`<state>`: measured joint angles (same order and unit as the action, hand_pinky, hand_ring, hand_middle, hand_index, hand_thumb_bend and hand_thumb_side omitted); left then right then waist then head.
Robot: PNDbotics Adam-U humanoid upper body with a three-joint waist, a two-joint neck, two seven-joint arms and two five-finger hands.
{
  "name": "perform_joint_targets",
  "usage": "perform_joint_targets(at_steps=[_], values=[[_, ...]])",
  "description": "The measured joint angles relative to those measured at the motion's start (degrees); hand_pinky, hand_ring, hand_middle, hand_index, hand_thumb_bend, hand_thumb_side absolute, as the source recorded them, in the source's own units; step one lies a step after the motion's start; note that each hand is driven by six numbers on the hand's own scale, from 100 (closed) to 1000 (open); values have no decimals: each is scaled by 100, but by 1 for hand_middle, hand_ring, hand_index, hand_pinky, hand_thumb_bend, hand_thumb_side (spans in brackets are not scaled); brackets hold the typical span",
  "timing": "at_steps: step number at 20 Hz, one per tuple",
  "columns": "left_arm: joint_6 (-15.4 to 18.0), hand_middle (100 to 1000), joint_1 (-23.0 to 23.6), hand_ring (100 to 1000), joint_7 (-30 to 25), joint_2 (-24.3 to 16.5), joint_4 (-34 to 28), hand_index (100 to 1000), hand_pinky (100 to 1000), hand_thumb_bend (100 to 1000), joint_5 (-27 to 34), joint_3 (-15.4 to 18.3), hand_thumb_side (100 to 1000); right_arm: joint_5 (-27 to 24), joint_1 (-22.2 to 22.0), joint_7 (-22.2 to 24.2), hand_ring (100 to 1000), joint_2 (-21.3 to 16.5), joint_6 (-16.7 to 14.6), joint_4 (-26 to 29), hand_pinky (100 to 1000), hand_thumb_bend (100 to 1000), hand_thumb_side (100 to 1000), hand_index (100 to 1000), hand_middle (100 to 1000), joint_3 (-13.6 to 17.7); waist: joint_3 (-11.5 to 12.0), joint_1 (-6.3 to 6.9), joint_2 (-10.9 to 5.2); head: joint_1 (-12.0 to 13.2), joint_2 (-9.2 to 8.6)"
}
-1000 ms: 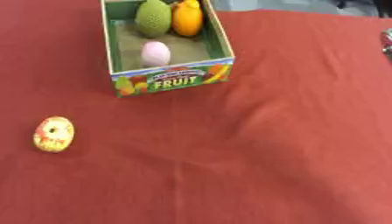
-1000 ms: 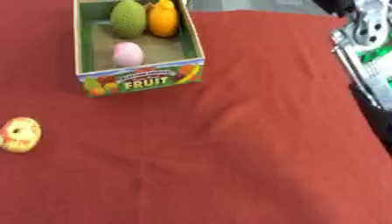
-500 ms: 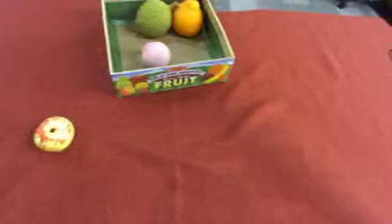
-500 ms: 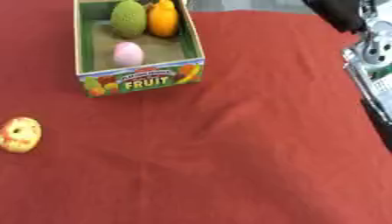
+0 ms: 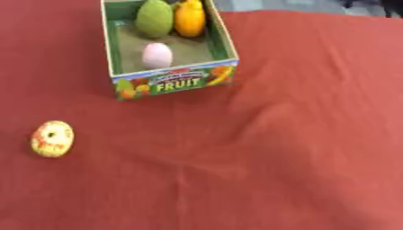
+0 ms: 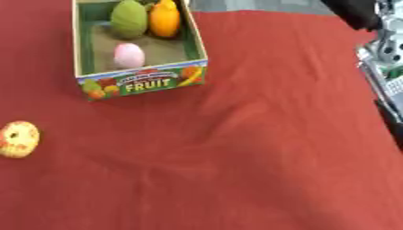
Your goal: Pick up objects on the table and place them in the box.
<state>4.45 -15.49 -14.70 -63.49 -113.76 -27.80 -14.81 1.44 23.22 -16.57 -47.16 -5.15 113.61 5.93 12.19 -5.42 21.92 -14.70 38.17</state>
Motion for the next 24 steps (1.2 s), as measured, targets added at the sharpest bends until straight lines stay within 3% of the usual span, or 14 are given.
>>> perform_joint_targets(at_steps=[11,24], values=[[-249,878,-631,962,-431,31,0,927,903,471,104,-459,620,4,-6,78,779,28,54,11,859,100,592,834,660,-69,-25,8,0,59,1],[-783,858,-1537,949,-803,541,-1,906,893,488,362,-709,623,4,-12,136,777,82,109,11,859,100,597,832,657,-105,-21,79,0,69,158]])
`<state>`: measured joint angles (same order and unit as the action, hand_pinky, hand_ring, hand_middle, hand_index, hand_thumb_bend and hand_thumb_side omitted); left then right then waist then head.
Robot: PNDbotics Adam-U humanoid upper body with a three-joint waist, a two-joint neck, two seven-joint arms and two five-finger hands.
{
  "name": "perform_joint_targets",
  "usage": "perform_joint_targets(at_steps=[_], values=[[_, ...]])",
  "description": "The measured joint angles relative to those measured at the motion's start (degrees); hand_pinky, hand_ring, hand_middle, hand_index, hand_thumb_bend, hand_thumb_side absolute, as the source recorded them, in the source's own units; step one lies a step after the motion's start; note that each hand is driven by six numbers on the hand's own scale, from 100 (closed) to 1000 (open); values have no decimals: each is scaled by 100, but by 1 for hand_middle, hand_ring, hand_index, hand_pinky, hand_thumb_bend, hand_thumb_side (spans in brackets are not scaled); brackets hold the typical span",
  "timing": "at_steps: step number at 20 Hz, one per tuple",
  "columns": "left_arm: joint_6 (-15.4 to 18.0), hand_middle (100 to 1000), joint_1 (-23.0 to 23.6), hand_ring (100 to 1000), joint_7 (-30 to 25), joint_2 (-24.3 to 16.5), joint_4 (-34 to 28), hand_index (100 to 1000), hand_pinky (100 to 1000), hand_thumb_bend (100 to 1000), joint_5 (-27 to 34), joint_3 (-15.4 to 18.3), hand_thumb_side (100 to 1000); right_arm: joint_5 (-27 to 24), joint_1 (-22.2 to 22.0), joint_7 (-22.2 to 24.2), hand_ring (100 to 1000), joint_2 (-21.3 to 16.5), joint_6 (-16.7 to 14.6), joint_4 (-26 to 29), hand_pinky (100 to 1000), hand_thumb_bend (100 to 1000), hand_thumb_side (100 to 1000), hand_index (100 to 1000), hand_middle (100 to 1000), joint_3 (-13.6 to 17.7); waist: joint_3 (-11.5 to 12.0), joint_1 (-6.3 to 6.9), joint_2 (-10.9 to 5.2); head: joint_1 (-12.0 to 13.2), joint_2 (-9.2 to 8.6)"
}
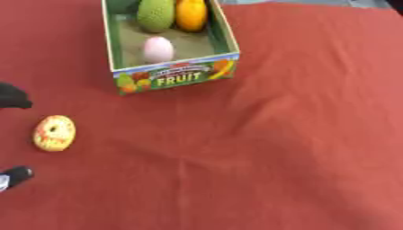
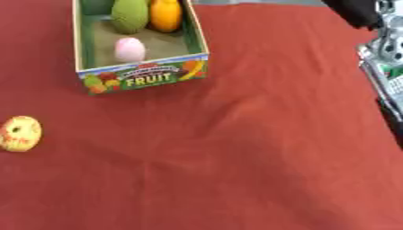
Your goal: Pick up objects on the table and place them in the box.
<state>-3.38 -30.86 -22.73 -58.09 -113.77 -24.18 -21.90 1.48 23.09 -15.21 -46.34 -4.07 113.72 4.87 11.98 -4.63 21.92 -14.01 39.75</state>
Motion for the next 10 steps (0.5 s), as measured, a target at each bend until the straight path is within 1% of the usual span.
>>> perform_joint_targets(at_steps=[3,5,10], values=[[-147,868,-93,949,-24,95,0,910,890,466,0,-12,616,0,-7,16,778,17,16,0,859,100,598,832,657,-1,-1,0,0,1,1],[-250,894,-153,954,-34,155,0,922,886,462,13,-13,611,-1,-24,27,777,18,27,0,859,100,599,832,657,-1,-3,0,0,4,2],[-509,868,-293,945,-128,309,0,900,876,475,114,-13,591,-5,-42,54,777,20,54,0,860,100,601,831,655,-34,-29,3,0,12,6]])
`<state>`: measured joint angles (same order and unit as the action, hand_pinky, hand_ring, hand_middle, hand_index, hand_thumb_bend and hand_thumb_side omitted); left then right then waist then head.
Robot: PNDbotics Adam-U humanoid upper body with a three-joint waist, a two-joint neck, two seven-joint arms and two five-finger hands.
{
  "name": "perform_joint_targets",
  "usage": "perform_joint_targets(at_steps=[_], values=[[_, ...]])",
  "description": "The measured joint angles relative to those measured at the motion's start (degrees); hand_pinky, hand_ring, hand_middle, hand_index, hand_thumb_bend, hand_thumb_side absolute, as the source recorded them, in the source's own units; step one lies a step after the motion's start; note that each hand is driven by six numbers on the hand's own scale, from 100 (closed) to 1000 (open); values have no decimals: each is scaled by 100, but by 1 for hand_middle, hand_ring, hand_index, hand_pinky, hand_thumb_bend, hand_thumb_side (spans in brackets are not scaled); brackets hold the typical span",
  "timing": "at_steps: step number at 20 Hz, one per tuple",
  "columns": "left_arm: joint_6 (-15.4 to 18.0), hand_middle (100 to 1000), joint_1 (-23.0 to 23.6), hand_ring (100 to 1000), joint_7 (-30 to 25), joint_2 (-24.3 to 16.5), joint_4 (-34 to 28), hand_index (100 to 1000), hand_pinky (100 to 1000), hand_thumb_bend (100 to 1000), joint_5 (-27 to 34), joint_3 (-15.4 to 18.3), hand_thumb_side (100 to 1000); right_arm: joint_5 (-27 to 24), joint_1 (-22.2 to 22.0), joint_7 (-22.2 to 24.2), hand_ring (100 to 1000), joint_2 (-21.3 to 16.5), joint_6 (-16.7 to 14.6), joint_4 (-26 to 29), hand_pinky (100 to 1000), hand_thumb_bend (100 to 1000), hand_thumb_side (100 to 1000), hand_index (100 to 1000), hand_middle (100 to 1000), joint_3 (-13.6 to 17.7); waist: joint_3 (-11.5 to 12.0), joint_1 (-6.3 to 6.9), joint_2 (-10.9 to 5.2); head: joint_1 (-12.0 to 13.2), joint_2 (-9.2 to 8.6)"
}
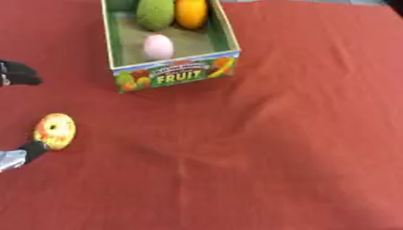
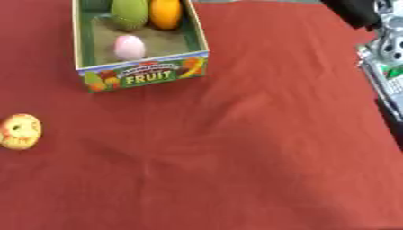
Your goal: Pick up objects on the table and place them in the box.
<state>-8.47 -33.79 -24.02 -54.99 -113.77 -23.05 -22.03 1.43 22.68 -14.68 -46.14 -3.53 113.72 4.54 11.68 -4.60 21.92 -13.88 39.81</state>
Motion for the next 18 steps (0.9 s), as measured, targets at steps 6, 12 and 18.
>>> perform_joint_targets(at_steps=[6,12,18], values=[[-294,864,-160,944,-329,144,8,899,874,495,22,-28,570,-9,0,11,777,9,13,0,860,100,603,831,654,-2,-27,22,0,22,46],[-358,852,-305,936,-682,337,344,894,870,529,-122,-142,490,-35,1,24,777,50,28,0,860,100,604,830,652,-3,-55,24,0,42,51],[-289,842,-482,925,-981,524,830,889,865,529,-405,-246,455,-57,5,24,778,53,33,0,863,100,602,830,648,-3,-78,35,0,77,100]])
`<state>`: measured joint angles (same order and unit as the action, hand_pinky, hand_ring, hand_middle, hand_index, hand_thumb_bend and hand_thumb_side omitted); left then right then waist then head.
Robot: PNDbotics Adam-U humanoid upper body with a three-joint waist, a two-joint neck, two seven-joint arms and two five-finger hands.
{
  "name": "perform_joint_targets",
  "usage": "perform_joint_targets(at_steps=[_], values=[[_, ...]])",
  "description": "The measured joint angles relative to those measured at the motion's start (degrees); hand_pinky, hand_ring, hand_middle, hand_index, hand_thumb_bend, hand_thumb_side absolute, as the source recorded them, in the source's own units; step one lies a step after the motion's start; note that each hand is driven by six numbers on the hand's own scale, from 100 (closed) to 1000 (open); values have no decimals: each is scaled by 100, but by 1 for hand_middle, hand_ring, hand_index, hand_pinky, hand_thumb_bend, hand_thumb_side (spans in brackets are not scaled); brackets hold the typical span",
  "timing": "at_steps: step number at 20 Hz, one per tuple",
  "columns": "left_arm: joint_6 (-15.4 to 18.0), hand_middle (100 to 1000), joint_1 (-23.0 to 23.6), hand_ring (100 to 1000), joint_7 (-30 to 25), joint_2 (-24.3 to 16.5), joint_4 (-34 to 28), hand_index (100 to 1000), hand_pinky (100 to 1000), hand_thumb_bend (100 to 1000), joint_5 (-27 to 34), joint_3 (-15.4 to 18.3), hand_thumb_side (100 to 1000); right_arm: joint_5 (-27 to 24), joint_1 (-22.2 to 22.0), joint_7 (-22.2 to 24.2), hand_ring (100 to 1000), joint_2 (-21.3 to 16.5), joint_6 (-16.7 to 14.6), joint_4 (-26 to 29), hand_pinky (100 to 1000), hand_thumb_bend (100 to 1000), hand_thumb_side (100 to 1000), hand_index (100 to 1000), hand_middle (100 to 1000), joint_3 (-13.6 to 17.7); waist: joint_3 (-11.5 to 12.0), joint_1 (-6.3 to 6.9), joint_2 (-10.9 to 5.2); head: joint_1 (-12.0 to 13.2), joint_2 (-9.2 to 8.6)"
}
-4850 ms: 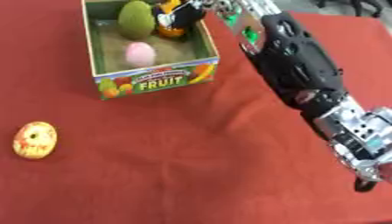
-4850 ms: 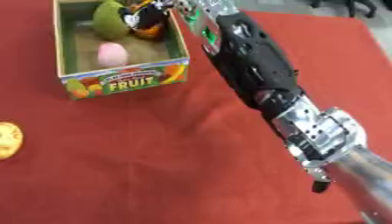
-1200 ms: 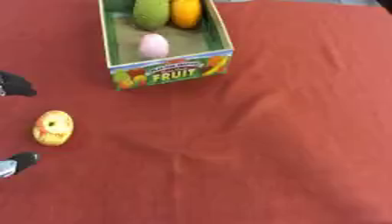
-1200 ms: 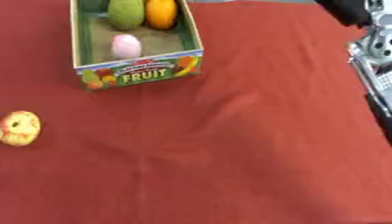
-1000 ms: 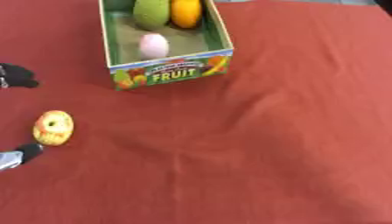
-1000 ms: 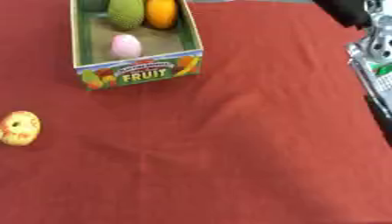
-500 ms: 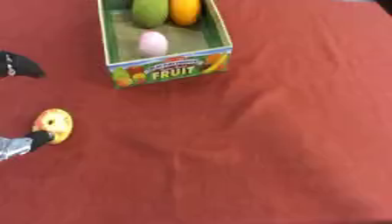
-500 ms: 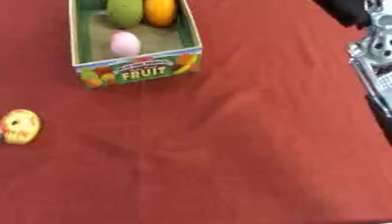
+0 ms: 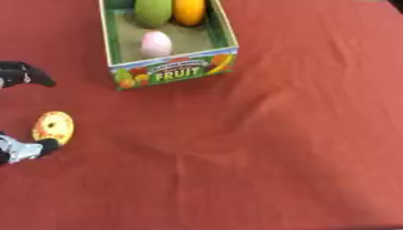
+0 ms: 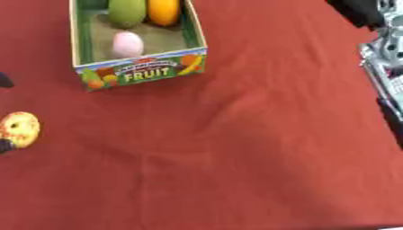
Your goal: Pick up objects on the table and place them in the box.
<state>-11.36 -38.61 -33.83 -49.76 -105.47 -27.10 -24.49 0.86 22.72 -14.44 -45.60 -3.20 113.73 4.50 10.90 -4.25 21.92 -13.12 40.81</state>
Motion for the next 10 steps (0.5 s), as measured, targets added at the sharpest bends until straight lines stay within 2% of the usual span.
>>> perform_joint_targets(at_steps=[3,6,10], values=[[18,839,-64,922,-75,78,239,887,864,509,-138,-3,447,-14,0,4,779,2,-3,0,864,100,602,830,647,-1,-9,9,0,15,21],[27,830,-104,915,-92,156,456,882,853,451,-231,-5,456,-38,10,17,780,5,8,0,865,100,600,830,646,-2,-14,9,0,24,39],[25,797,-169,906,-102,254,683,877,843,451,-287,-38,467,-52,43,32,781,28,21,0,866,100,600,831,645,-12,-25,9,0,42,46]])
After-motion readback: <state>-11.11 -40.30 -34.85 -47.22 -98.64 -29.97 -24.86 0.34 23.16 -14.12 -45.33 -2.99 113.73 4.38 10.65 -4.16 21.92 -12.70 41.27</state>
